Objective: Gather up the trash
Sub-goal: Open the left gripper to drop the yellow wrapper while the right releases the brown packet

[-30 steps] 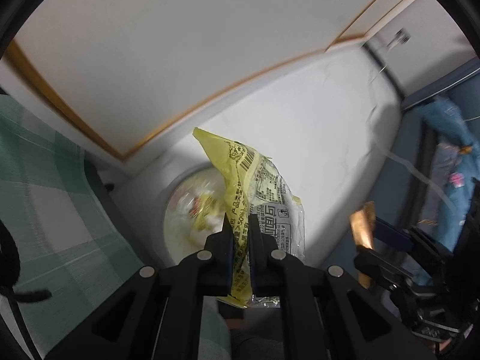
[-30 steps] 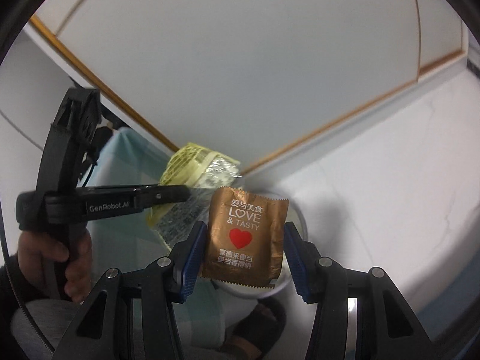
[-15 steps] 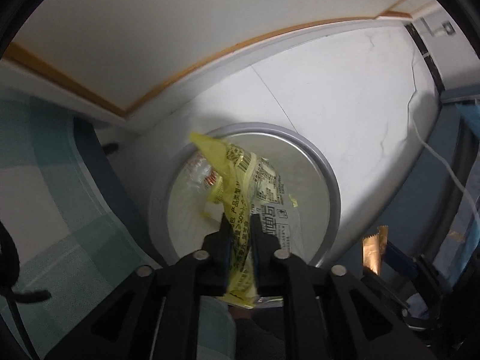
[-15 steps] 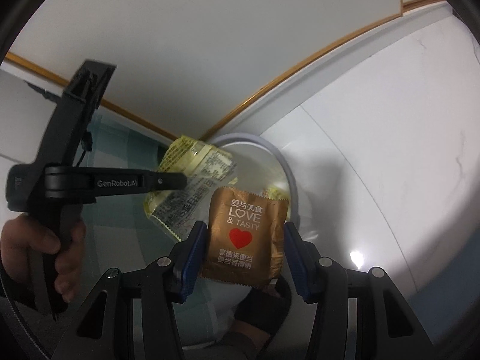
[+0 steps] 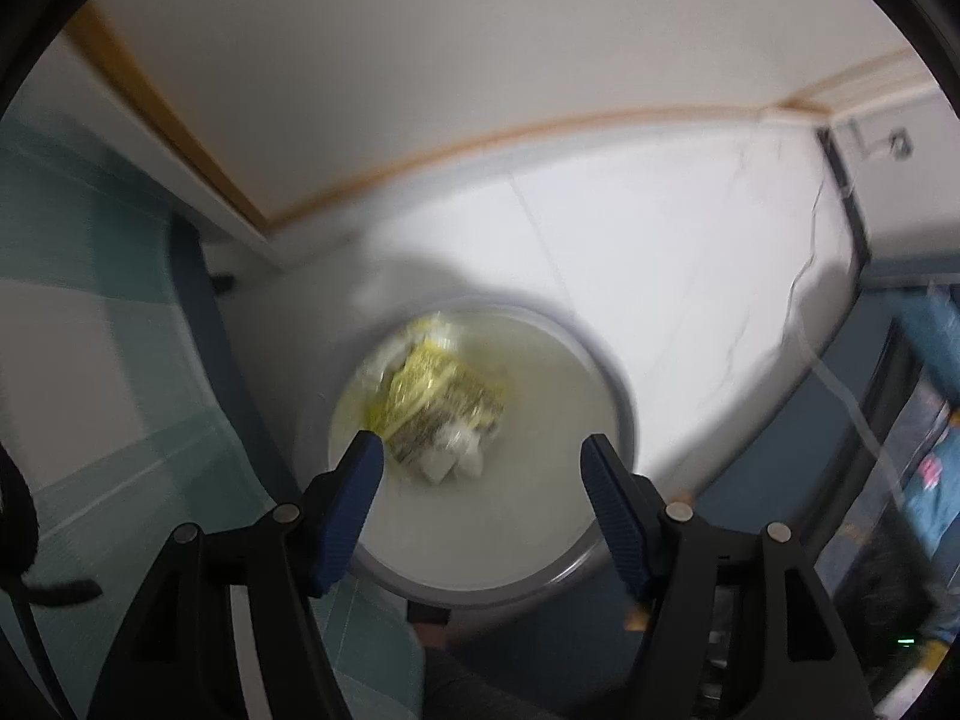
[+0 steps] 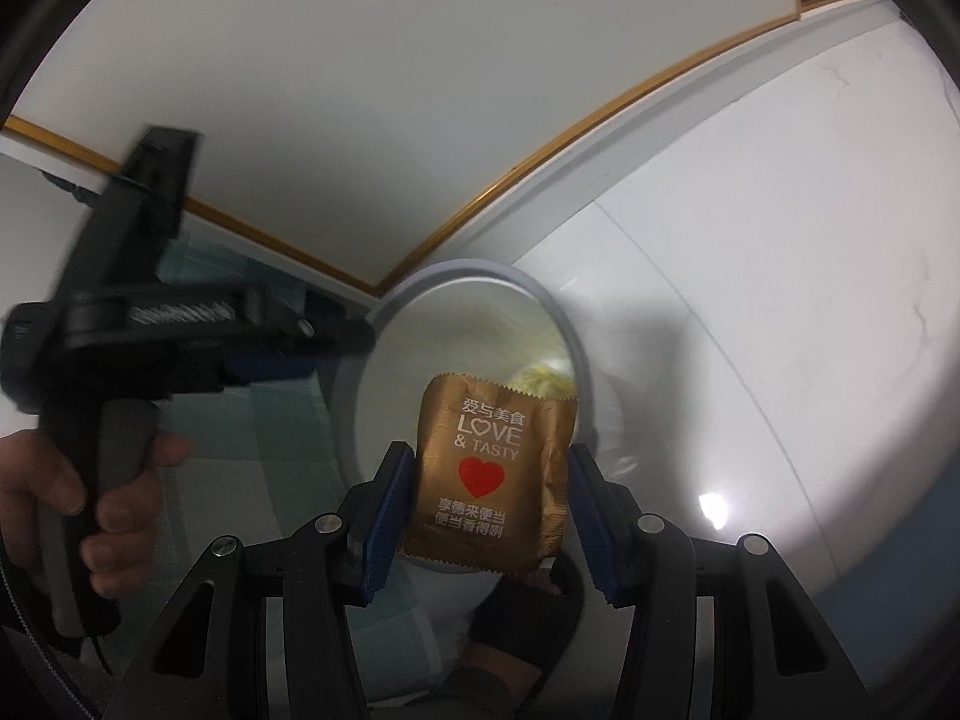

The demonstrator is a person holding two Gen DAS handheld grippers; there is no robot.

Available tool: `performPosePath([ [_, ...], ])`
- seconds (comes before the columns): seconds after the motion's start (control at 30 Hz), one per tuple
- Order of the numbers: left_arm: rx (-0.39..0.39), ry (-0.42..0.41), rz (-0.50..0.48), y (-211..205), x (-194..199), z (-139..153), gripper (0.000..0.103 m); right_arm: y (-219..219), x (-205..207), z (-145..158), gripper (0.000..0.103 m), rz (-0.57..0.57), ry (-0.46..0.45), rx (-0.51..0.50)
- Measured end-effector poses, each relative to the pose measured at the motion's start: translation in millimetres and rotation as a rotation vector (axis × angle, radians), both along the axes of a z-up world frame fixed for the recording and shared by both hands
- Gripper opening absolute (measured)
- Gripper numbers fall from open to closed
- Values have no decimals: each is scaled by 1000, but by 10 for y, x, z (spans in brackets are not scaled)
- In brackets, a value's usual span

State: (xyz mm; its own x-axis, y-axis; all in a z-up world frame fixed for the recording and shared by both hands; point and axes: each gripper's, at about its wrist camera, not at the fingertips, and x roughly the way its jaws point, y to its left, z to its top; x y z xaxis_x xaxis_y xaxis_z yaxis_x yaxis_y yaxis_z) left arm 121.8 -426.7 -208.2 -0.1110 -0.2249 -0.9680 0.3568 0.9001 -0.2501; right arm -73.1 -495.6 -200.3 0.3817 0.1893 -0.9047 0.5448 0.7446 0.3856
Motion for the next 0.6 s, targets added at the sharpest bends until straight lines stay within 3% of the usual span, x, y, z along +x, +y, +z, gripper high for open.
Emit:
performPosePath([
  [0.07,-21,-48,13,44,13,166,77,-9,13,-23,51,2,-2,7],
  [0.3,-50,-135,16,141,-21,497,77,96,143,-74,53,30,-19,30],
  [0.6,-19,-128,62,339,9,289,78,159,244,-69,71,40,-31,14],
])
